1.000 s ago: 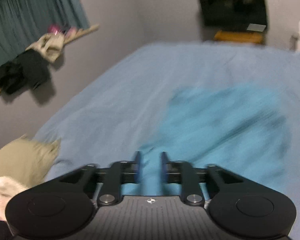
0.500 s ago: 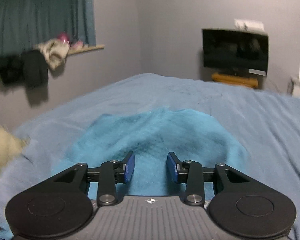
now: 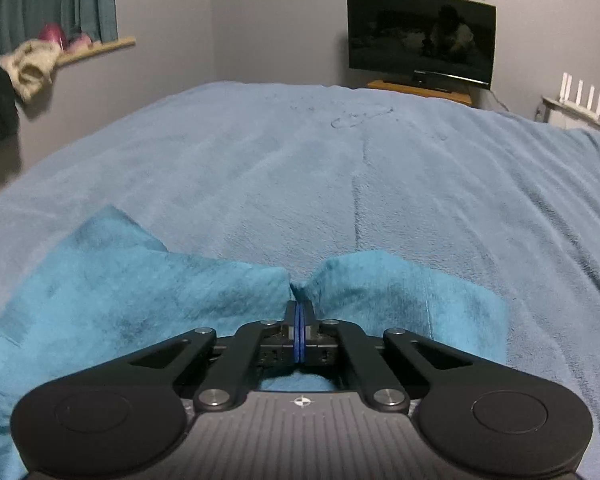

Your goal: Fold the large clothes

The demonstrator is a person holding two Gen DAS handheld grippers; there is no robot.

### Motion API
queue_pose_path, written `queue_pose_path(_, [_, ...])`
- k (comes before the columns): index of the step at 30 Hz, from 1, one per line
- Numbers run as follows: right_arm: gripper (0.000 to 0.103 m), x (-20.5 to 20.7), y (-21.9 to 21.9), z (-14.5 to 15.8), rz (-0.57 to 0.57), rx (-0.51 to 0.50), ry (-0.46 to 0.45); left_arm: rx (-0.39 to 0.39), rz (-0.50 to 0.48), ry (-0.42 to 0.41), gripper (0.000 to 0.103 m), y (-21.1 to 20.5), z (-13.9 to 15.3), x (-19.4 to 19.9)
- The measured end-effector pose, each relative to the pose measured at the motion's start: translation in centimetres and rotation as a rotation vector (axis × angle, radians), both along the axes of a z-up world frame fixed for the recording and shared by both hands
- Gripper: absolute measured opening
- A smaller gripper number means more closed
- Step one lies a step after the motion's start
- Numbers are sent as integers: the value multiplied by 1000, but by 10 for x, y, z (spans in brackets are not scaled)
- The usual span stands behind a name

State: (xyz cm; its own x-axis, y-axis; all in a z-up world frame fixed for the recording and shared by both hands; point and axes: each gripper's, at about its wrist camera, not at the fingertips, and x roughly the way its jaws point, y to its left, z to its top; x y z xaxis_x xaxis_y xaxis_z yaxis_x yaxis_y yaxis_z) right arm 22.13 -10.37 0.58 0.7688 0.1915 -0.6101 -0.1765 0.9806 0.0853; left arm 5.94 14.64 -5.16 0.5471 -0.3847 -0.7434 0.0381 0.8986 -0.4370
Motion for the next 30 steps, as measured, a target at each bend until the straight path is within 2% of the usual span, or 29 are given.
queue_pose_path(1, [3, -4, -4, 6, 13, 37, -15, 1, 1, 2, 11, -1, -1, 0])
queue_pose_path(3, [22, -28, -20, 18, 34, 118, -60, -4, 3, 1, 12, -1, -1, 0])
queue_pose_path(4, [38, -43, -28, 25, 48, 142, -86, -8, 7, 0, 13, -1, -3, 1])
queue_pose_path(5, [47, -62, -34, 30, 64, 142, -115, -11, 10, 0, 13, -1, -3, 1])
queue_pose_path(9, [49, -139, -50, 33, 191, 97, -167, -15, 19, -3, 15, -1, -2, 0])
queue_pose_path(11, [53, -167, -47, 22, 250, 35, -147, -22, 24, -16, 17, 0, -3, -8])
queue_pose_path(14, [54, -188, -45, -4, 240, -53, -77, -19, 43, -28, 21, 6, -1, -16])
queue_pose_path(16, [55, -188, -55, -5, 213, -20, -67, -4, 67, -60, 27, 8, 10, -25])
queue_pose_path(18, [60, -187, -68, 4, 178, 65, -52, 37, 109, -121, 41, 11, 28, -39])
queue_pose_path(20, [85, -186, -82, 8, 144, 150, -61, 55, 144, -212, 72, 19, 42, -55])
queue_pose_path(22, [91, -175, -103, 14, 99, 225, -66, 65, 163, -253, 75, 25, 50, -61])
queue_pose_path(26, [95, -119, -140, 0, 15, 389, 56, 81, 128, -151, 75, 28, 36, -42])
queue_pose_path(28, [97, -85, -152, -20, 9, 481, 147, 141, 105, -83, 75, 23, 23, -31])
queue_pose_path(30, [99, -59, -160, -43, 35, 605, 230, 193, 80, -64, 75, 17, 18, -25])
